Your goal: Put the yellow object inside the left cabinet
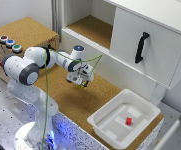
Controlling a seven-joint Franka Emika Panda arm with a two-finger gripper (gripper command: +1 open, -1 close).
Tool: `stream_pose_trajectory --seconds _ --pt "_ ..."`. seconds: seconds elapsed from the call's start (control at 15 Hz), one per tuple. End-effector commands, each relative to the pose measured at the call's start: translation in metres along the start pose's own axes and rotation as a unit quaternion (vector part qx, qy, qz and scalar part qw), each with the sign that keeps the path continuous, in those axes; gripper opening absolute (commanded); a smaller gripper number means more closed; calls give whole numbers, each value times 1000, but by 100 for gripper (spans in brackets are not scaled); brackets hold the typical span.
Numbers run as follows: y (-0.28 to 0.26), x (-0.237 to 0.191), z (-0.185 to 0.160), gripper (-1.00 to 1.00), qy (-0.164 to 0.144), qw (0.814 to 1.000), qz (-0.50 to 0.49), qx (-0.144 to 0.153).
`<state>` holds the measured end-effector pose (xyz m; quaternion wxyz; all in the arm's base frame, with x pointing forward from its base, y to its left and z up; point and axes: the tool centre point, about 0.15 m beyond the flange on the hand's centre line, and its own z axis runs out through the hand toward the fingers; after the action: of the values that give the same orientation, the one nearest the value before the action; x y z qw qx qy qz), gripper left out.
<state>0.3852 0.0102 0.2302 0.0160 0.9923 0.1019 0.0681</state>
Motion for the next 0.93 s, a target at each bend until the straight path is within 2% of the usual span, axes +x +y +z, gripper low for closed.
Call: stream_pose_trajectory --seconds 0.0,0.27,0.33,0.87 --pt "-5 29 29 100 -31 998 -10 -46" --pt "-8 31 32 100 -36 998 -17 -42" --pt "-9 32 32 -100 -31 998 -16 -57" --pt "-13 32 33 -100 -45 998 -6 -54"
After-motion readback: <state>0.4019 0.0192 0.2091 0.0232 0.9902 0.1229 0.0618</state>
